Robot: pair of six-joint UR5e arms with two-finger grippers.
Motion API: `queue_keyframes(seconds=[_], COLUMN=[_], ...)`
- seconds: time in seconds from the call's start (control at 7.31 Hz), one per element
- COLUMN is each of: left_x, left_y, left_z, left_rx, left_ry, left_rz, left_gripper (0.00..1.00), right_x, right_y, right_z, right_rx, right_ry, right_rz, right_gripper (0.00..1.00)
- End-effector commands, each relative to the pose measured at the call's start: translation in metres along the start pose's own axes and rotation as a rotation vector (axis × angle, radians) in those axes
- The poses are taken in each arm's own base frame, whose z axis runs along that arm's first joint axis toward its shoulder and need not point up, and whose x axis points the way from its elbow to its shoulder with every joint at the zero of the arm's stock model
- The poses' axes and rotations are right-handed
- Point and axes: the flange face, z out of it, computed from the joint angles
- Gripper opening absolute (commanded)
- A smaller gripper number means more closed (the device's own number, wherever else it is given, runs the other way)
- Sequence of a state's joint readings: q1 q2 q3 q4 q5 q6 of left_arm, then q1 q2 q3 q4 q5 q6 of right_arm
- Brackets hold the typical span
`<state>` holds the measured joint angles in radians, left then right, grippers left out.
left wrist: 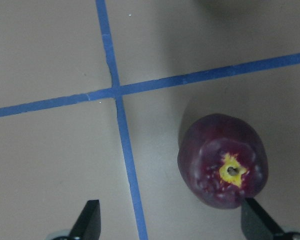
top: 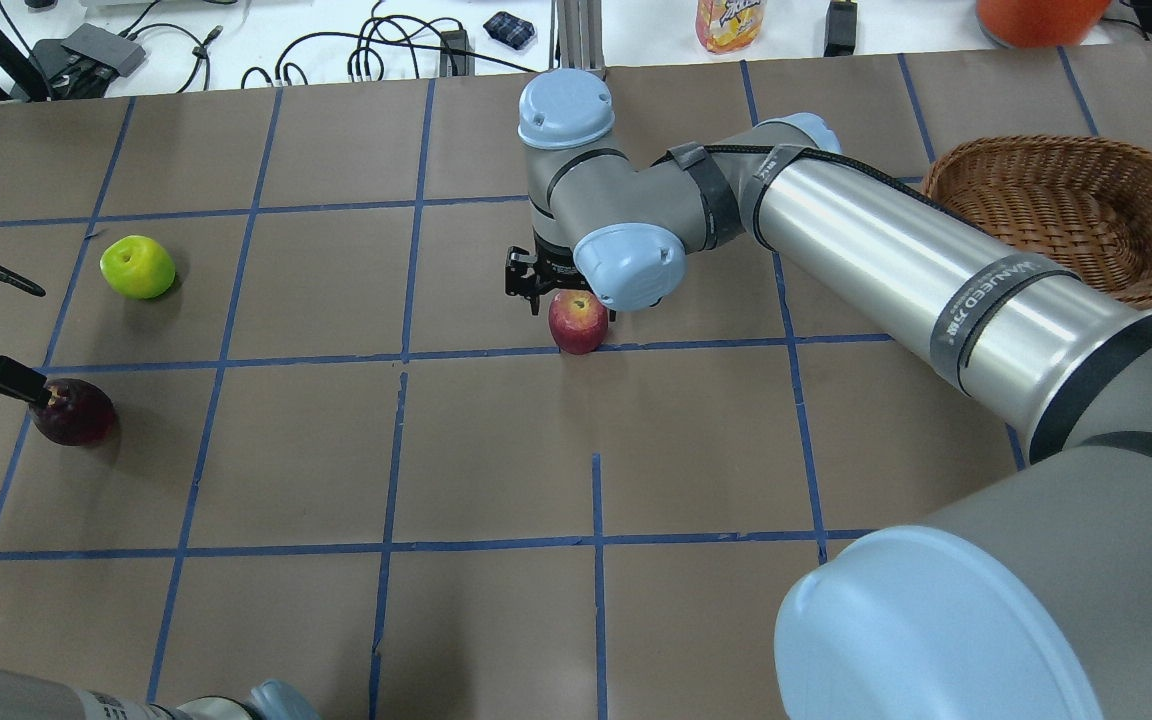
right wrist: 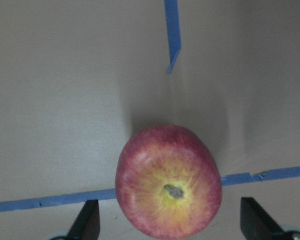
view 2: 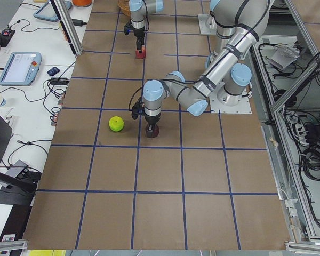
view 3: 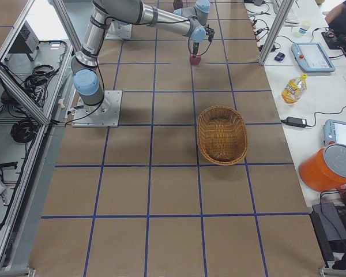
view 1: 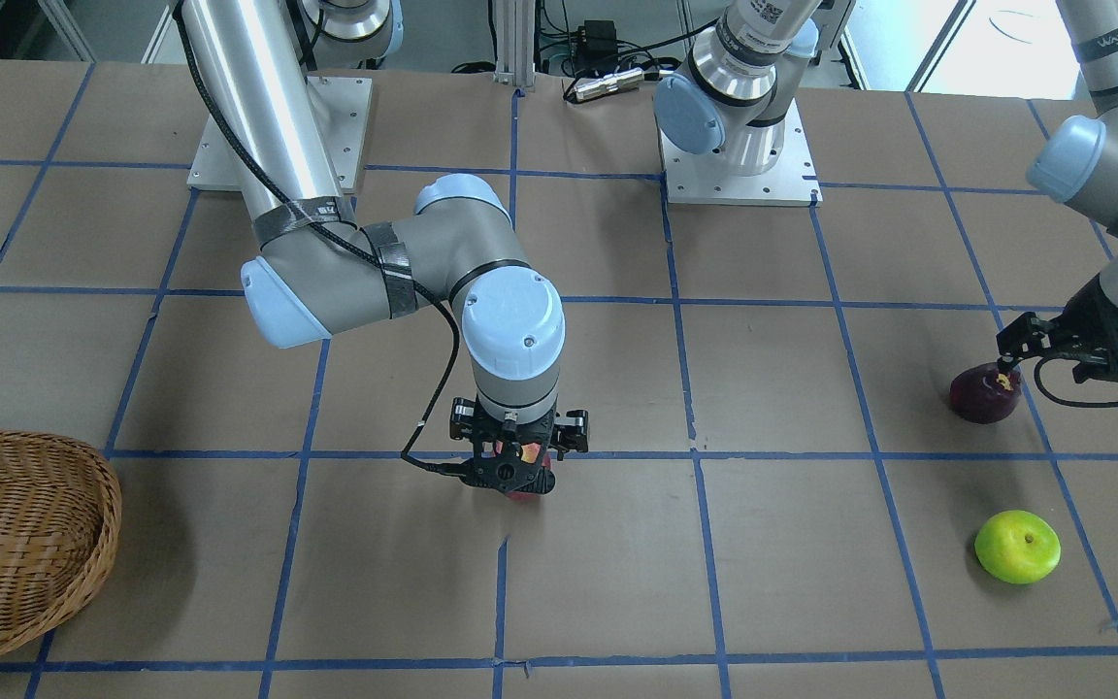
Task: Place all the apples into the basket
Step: 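Grasp the red apple with the right gripper while the left grasps the dark red apple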
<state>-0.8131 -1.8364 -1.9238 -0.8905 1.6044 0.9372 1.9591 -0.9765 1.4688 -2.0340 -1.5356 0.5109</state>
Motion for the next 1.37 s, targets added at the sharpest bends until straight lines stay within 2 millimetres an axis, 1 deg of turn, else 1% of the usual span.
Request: queue_keyframes(seconds=[0.0, 0.14, 0.27, 0.41, 0.55, 0.68, 0.82, 0.96, 1.09, 1.23], left_x=[0.006, 0.009, 0.009, 0.011, 0.009, 0.008, 0.008, 0.006, 0.007, 0.008], left_y=[-0.006, -0.01, -0.01, -0.009, -0.01, -0.009, -0.008, -0.01, -0.008, -0.009], left_z=[0.015, 0.025, 0.032, 0.042, 0.049, 0.054, 0.06, 0.058, 0.061, 0.046], left_rx=[0.02, 0.038, 0.031, 0.027, 0.02, 0.015, 0.011, 0.018, 0.017, 0.039], left_ry=[0.087, 0.129, 0.141, 0.149, 0.157, 0.167, 0.175, 0.169, 0.179, 0.177], left_rz=[-0.001, -0.003, 0.006, 0.013, 0.011, 0.008, 0.006, 0.038, 0.041, 0.025], left_gripper=[1.0, 1.0, 1.0, 1.0, 1.0, 1.0, 1.0, 0.42, 0.06, 0.0], right_x=[0.0, -0.002, -0.003, -0.004, -0.007, -0.003, 0.006, 0.027, 0.086, 0.141], right_y=[-0.003, -0.007, -0.01, -0.01, -0.008, -0.013, -0.02, -0.029, -0.069, -0.095], right_z=[0.017, 0.027, 0.029, 0.031, 0.026, 0.018, -0.017, -0.063, -0.091, -0.12], right_rx=[-0.011, -0.009, 0.014, 0.011, -0.003, 0.001, 0.033, 0.052, 0.04, 0.04], right_ry=[0.018, 0.016, 0.001, -0.003, -0.037, -0.043, -0.061, -0.057, -0.054, -0.051], right_rz=[0.002, 0.011, 0.01, 0.012, 0.013, 0.022, 0.038, 0.055, 0.156, 0.207], right_gripper=[1.0, 1.0, 0.98, 0.32, 0.0, 0.0, 0.0, 0.0, 0.0, 0.0])
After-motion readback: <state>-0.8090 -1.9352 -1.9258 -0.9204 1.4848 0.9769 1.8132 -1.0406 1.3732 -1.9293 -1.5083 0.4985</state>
